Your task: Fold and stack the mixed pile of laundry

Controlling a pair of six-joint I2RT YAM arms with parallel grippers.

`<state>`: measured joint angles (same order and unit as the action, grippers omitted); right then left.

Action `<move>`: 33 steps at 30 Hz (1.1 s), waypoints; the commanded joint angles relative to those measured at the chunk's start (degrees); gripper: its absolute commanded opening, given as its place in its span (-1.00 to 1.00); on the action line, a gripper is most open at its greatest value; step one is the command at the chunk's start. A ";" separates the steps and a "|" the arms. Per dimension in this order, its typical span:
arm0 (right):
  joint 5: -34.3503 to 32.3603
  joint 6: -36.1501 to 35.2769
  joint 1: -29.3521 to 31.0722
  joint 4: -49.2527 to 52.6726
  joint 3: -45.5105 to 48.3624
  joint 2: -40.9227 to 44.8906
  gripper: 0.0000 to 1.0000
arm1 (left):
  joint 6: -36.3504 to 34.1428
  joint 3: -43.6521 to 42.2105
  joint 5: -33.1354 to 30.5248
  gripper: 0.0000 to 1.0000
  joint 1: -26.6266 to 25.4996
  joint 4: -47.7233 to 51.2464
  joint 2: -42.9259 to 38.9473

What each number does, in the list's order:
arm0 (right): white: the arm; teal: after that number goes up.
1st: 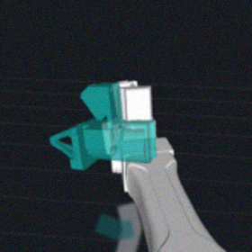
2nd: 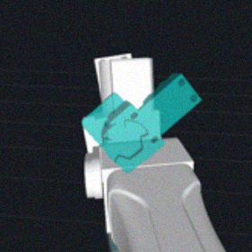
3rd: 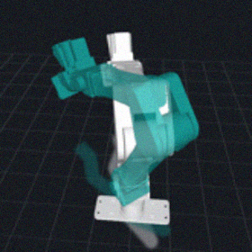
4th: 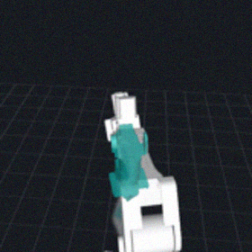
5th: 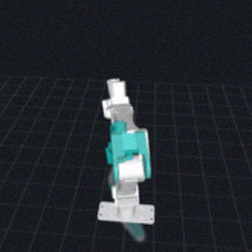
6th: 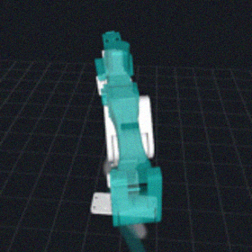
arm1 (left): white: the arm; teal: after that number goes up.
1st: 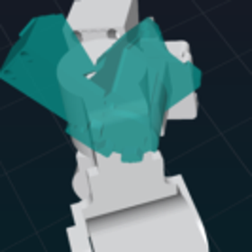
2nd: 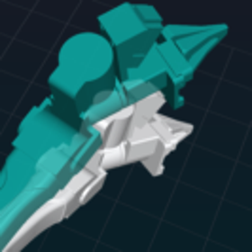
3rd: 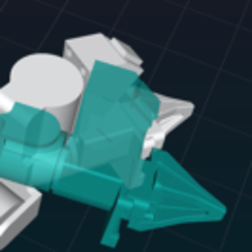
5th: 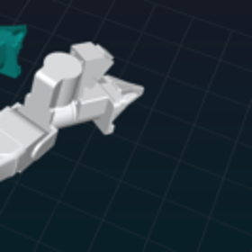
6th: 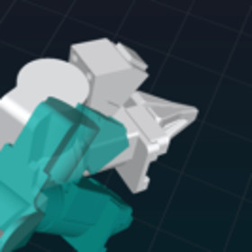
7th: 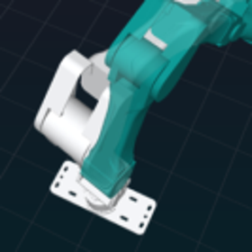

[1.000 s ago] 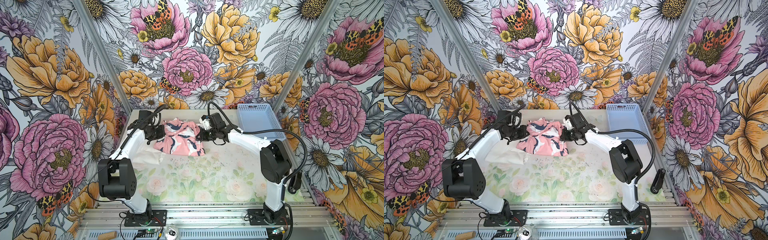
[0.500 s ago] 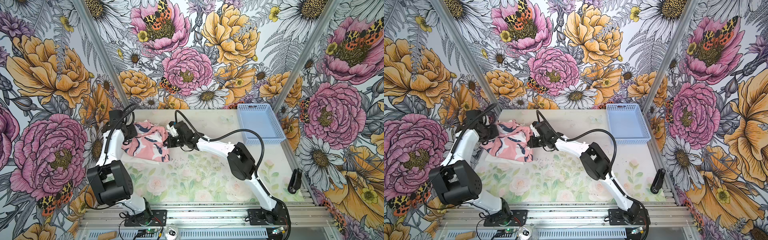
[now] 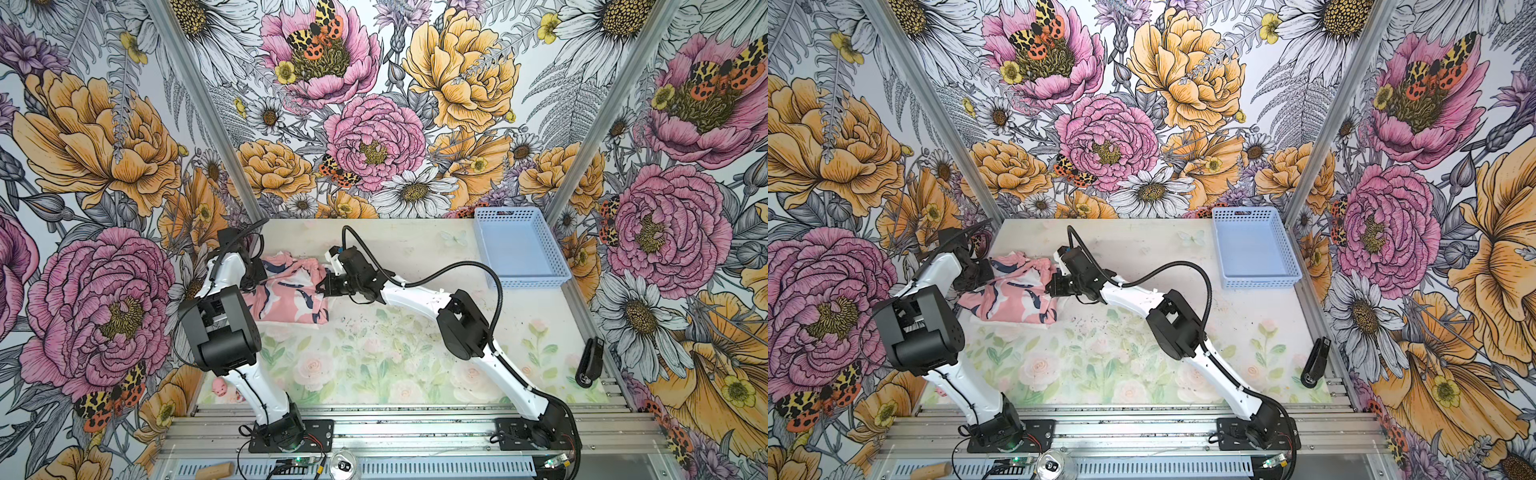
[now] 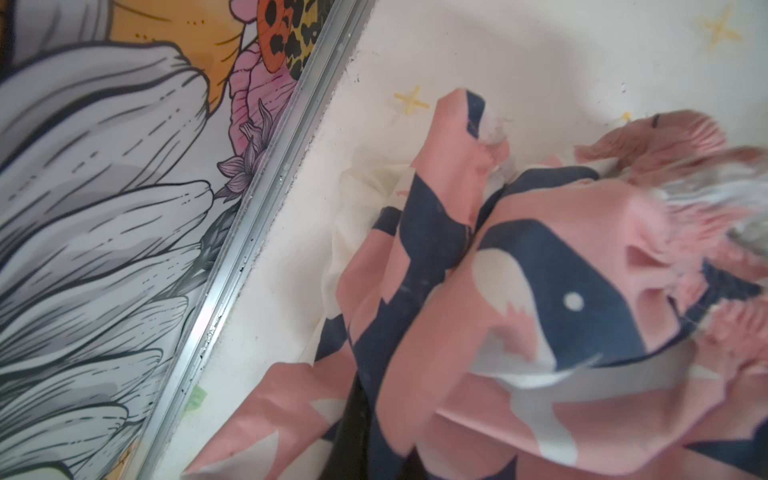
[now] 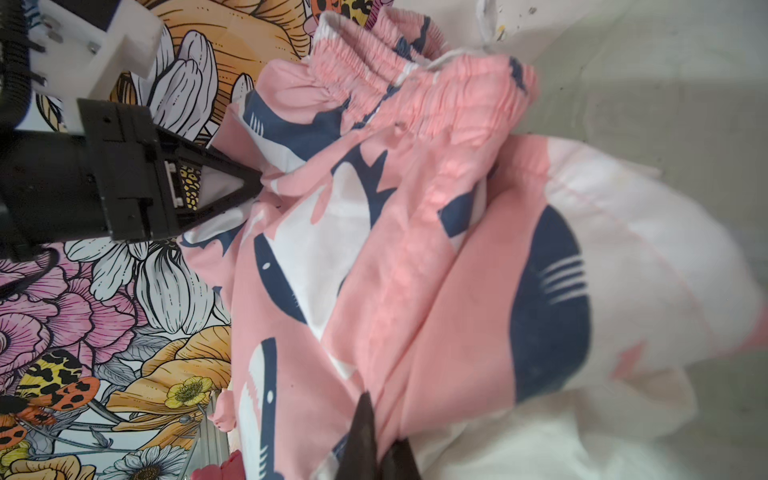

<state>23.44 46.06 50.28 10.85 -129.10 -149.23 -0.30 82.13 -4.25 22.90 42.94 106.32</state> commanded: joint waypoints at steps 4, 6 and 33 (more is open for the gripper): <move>-0.74 -0.68 -0.23 -1.99 4.59 3.63 -0.18 | 0.12 1.68 -1.68 0.13 1.01 -2.95 0.75; -1.75 -1.47 -0.75 -3.42 9.21 7.56 -0.01 | 0.30 1.38 -1.26 0.43 1.01 -2.94 -0.74; -25.20 -28.62 -17.37 6.36 63.00 60.79 0.94 | 6.53 -35.90 9.60 0.98 -14.94 -24.01 -44.11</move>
<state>5.28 23.49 35.18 15.66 -68.97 -92.38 4.82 48.23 4.12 8.95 26.65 63.72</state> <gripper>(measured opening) 0.956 0.987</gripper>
